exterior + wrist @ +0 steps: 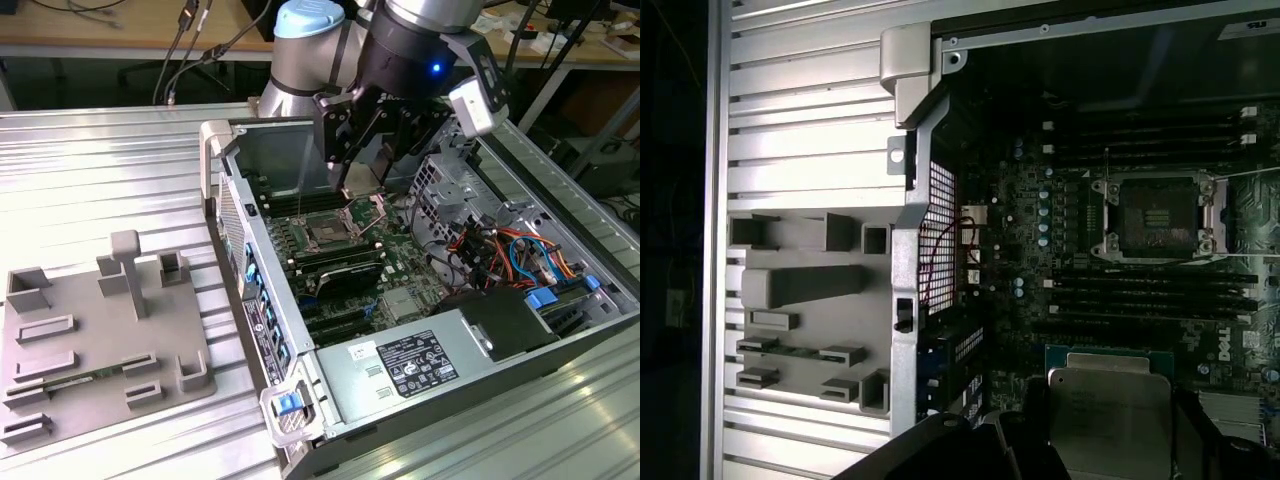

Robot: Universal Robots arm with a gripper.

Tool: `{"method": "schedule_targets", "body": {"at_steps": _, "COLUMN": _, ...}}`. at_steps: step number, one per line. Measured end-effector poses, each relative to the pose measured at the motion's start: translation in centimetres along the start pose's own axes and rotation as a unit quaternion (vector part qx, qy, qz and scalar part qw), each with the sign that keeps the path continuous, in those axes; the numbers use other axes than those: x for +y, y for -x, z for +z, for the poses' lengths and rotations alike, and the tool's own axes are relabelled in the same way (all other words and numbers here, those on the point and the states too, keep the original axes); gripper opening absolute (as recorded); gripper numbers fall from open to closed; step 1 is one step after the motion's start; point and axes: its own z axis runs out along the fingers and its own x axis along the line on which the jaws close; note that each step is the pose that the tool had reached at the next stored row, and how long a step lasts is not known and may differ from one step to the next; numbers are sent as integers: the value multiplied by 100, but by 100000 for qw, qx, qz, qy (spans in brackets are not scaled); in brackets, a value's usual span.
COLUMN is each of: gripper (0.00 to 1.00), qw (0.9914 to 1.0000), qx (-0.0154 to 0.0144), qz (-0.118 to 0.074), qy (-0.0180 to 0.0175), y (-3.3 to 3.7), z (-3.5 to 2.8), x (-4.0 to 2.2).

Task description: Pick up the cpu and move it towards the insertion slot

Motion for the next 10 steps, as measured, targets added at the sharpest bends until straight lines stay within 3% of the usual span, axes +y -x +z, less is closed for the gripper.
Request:
{"method": "schedule_targets", "body": {"at_steps": 4, "gripper": 55, "qw": 100000, "qx": -1, "qz": 4, "qy": 1, "y": 15, "z": 0, "x": 6}}
{"method": "schedule_targets", "body": {"at_steps": 10, "gripper": 55, "qw": 100000, "qx": -2, "qz": 2, "qy": 0, "y": 23, "z": 1, "x": 69}}
